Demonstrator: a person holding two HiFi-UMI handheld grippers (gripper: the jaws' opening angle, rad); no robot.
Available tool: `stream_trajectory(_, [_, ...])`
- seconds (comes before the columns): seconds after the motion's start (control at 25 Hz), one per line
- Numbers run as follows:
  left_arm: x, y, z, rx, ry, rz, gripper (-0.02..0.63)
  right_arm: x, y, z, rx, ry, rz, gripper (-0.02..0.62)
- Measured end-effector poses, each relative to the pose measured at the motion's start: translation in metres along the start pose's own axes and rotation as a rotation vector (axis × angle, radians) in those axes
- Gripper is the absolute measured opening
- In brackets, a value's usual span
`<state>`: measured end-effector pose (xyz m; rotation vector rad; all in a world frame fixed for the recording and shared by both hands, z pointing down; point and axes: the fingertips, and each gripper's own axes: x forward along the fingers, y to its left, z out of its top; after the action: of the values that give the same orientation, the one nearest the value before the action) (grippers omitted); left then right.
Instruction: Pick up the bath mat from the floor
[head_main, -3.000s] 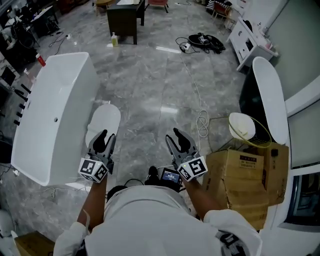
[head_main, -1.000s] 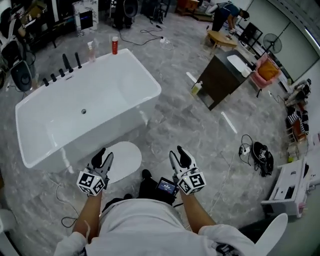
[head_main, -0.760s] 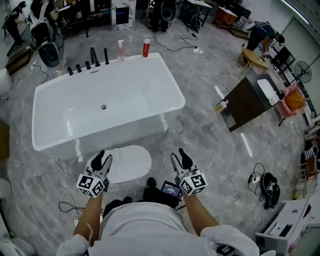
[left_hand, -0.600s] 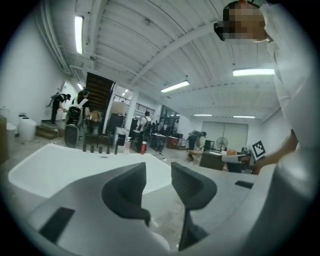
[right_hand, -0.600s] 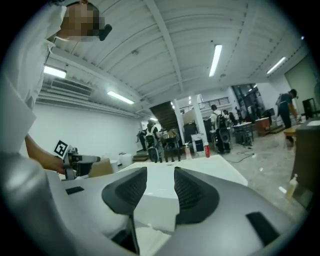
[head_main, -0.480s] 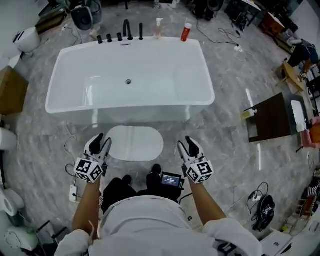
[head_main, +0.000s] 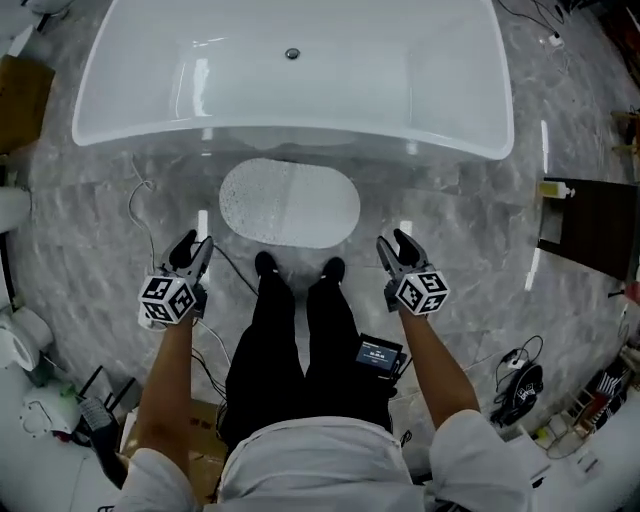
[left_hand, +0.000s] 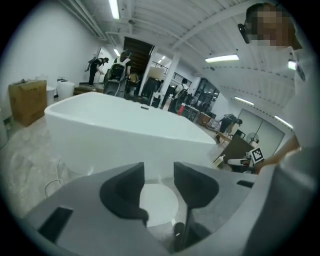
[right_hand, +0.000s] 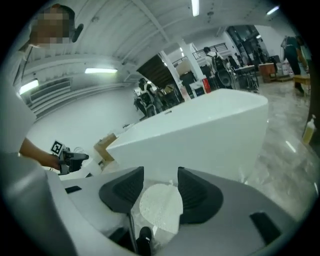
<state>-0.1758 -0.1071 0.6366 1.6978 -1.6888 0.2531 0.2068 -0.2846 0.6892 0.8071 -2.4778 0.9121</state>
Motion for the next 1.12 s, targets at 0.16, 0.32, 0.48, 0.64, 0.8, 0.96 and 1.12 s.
stream_trajectory(0.16, [0.063, 0.067, -0.078, 0.009, 0.146, 0.033, 0.195, 0.054, -0.059, -0.080, 0.079, 0.135, -0.063, 0.216])
stream_trajectory(0.32, [0.113, 0.139, -0.139, -0.024, 0.221, 0.107, 0.195, 0.119, -0.115, -0.159, 0.157, 0.246, -0.101, 0.219])
stream_trajectory(0.48, [0.158, 0.191, -0.201, -0.107, 0.266, 0.158, 0.195, 0.166, -0.163, -0.224, 0.238, 0.308, -0.163, 0.229])
stream_trajectory(0.64, [0.199, 0.237, -0.263, -0.148, 0.350, 0.184, 0.209, 0.200, -0.193, -0.286, 0.202, 0.391, -0.193, 0.229])
stream_trajectory(0.8, [0.238, 0.272, -0.309, -0.118, 0.428, 0.175, 0.226, 0.231, -0.210, -0.334, 0.163, 0.434, -0.176, 0.233])
stream_trajectory(0.96, [0.276, 0.291, -0.356, -0.067, 0.491, 0.151, 0.236, 0.257, -0.236, -0.376, 0.139, 0.463, -0.182, 0.247])
stream_trajectory(1.12, [0.314, 0.311, -0.388, -0.032, 0.520, 0.159, 0.256, 0.280, -0.271, -0.406, 0.137, 0.454, -0.231, 0.259])
